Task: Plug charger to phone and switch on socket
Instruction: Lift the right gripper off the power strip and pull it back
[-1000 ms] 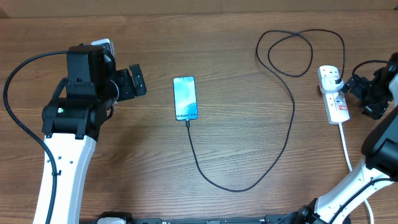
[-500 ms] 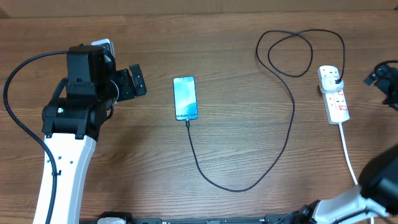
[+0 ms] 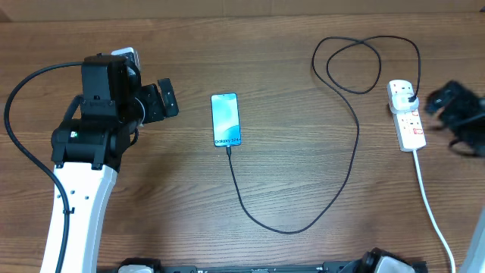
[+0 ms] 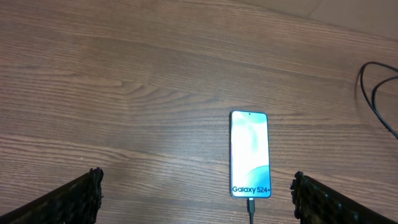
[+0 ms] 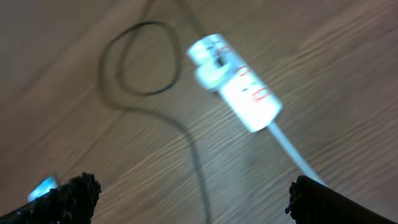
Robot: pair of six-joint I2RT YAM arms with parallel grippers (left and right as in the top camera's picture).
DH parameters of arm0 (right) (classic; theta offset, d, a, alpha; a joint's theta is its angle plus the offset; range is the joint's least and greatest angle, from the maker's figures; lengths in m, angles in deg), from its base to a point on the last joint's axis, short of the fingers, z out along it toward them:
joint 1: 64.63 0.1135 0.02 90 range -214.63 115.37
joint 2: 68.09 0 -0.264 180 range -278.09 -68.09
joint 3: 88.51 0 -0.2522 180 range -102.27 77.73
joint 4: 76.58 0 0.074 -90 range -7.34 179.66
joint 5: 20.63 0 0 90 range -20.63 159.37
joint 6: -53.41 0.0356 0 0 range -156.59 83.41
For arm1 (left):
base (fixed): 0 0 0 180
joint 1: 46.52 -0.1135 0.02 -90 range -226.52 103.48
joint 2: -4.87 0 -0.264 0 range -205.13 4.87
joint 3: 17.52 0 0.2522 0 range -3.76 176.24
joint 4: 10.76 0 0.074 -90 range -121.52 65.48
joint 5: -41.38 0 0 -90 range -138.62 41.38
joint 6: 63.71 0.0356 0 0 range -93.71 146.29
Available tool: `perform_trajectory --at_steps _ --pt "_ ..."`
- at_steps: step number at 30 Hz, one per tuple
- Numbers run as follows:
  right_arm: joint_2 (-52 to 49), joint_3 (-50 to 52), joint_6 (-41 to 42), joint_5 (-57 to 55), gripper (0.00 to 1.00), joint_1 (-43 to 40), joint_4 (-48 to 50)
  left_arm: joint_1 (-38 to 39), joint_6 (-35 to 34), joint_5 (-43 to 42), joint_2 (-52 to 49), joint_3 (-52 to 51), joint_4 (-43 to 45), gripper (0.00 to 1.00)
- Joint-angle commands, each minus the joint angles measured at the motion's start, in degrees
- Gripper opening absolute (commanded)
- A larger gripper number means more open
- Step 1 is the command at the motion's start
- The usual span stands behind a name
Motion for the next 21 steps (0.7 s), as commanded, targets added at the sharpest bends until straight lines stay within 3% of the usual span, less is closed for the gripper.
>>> perform_trajectory --at_steps 1,9,17,21 --pt "7.61 3.61 6.1 0.81 1.0 4.68 0.26 0.04 -0.76 1.01 -0.2 0.31 0.2 1.0" --pt "17.75 8.11 7.67 4.46 1.0 14.21 -3.39 0.04 -0.79 1.01 -0.17 0.31 0.2 1.0" --pt "17.31 8.15 7.67 11.34 1.0 15.96 -18.91 0.04 -0.76 1.01 -0.2 0.31 0.2 1.0" --pt "16.9 8.15 7.65 11.65 1.0 15.96 -20.31 0.04 -0.76 1.01 -0.2 0.31 0.2 1.0"
